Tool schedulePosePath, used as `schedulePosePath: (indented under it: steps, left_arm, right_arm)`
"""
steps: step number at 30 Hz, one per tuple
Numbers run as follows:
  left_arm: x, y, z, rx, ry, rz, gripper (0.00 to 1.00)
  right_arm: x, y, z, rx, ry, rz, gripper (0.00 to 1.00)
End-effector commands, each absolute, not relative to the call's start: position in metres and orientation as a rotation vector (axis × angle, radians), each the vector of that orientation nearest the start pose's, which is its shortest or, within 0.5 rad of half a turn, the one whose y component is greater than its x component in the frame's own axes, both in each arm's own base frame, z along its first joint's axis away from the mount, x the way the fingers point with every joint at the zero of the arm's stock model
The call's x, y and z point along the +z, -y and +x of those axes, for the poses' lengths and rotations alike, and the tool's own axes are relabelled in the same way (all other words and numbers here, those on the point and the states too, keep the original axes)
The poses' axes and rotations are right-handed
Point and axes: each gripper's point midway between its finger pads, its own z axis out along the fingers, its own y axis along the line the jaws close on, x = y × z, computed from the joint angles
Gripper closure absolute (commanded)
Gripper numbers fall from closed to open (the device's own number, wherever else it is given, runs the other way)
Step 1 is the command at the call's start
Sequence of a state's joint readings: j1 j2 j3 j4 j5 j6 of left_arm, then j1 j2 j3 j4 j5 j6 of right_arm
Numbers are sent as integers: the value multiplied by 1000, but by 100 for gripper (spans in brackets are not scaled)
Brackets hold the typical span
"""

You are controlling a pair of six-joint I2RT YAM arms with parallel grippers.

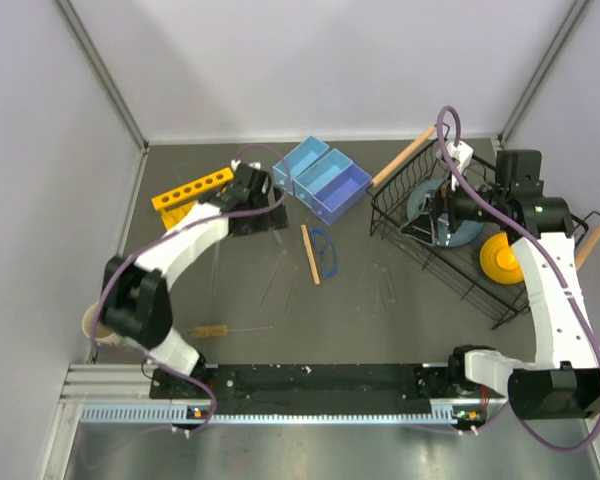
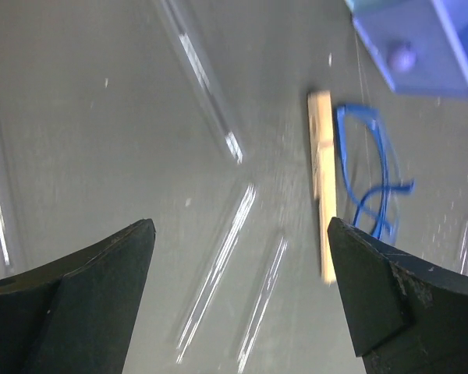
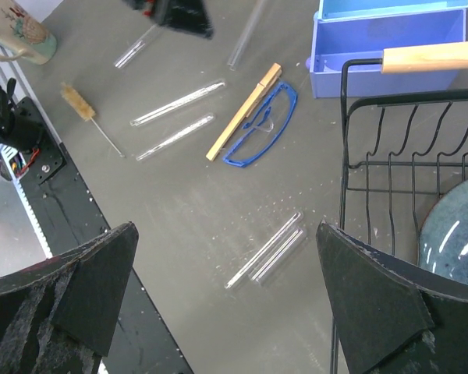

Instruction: Organize the chemistry lab equipment

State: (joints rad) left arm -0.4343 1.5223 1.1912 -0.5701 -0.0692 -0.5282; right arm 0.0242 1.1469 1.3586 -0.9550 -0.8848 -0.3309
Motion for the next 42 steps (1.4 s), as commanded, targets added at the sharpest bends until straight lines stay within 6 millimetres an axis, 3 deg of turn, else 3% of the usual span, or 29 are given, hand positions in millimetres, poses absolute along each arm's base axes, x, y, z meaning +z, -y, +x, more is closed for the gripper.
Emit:
schedulePosePath:
  steps: [1,2,4,6,13,17,21,23,26,28,30,33,38,41,42]
  left_arm:
    - [119,172,389,-193,-2545,-294,3]
    - [128,176,403,-193,-2526,-309,5]
    - [108,177,410,-136,-2587,-346,7]
    - [106,178,422,-114,-2569,-371,8]
    - [73,167,433,-23,-2599,-427,14]
    - [61,168,439,-27,-2615,-417,25]
    - [46,168,442,-11,-2650,-392,30]
    - [38,167,443,-7,-2667,-392,34]
    - [31,166,445,-10,-2682,-398,46]
    - [28,168,447,-19,-2687,-402,60]
    - [24,168,447,-33,-2700,-416,65]
    - [22,168,448,-34,-2701,-426,70]
    - [21,164,447,-24,-2705,-435,88]
    - [36,163,449,-51,-2674,-448,92]
    - [50,165,452,-84,-2636,-440,92]
  right_arm:
    - [303,-137,253,830,-1926,-838,1]
    - [300,-137,253,836,-1931,-835,1]
    - [299,-138,252,850,-1926,-834,1]
    - [296,-139,251,860,-1929,-834,1]
    - [287,-140,251,879,-1933,-825,1]
    - [286,-141,251,892,-1932,-818,1]
    - [288,-144,246,919,-1913,-822,1]
    - [284,-144,244,917,-1919,-819,1]
    - [281,-143,243,909,-1917,-819,1]
    - [280,-144,241,915,-1913,-822,1]
    - [280,-145,240,924,-1913,-821,1]
    - [280,-145,240,923,-1910,-822,1]
    - [280,-144,239,921,-1909,-820,1]
    - [279,-144,238,920,-1910,-822,1]
    - [278,-144,237,923,-1914,-820,1]
